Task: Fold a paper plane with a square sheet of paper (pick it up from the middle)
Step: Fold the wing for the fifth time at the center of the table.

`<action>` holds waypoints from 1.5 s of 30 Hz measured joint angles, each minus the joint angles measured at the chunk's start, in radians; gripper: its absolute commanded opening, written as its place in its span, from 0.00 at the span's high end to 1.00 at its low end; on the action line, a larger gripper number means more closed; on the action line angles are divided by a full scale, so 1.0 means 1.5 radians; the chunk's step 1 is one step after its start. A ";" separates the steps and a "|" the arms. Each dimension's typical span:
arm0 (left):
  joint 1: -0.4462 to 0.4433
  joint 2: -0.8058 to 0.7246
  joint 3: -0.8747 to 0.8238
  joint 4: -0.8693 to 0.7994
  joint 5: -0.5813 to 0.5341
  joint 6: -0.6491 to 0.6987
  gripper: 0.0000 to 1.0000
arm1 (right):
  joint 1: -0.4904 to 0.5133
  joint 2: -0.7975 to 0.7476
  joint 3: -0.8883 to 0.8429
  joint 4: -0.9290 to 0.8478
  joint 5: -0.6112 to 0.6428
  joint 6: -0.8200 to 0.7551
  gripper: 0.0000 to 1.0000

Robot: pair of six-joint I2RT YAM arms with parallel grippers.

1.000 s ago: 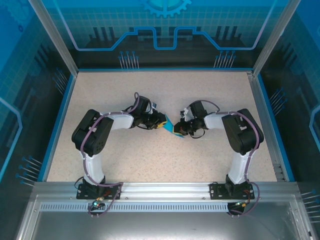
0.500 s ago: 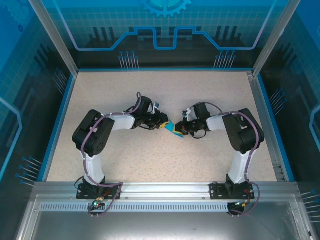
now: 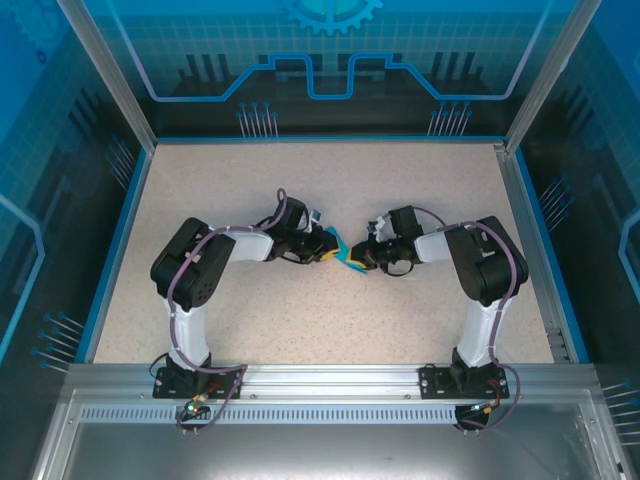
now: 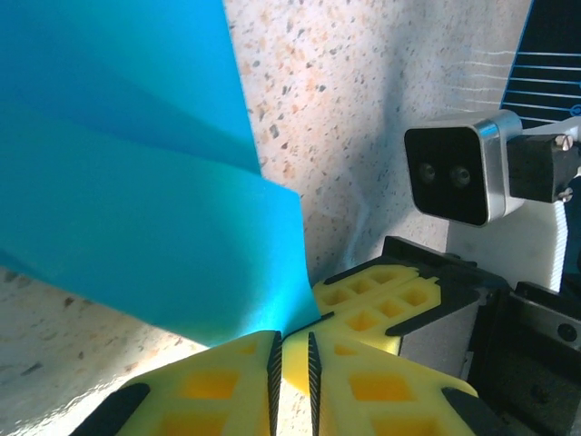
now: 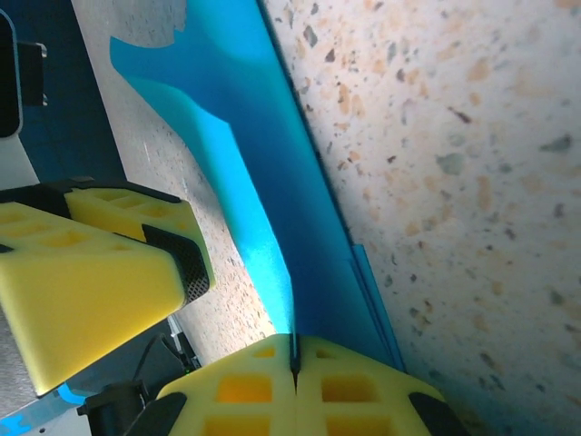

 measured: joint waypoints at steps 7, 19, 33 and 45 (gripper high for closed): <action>0.000 0.012 -0.002 0.004 0.000 0.000 0.82 | -0.003 0.009 0.000 -0.001 -0.003 0.017 1.00; 0.000 0.019 -0.001 0.003 -0.001 0.001 0.84 | -0.007 0.014 0.000 0.002 -0.015 0.030 1.00; -0.001 0.036 0.024 -0.035 -0.009 0.013 0.85 | -0.010 0.018 0.002 0.003 -0.023 0.029 1.00; -0.004 0.049 0.081 -0.143 -0.032 0.020 0.88 | -0.010 0.020 0.020 -0.036 -0.024 0.009 0.91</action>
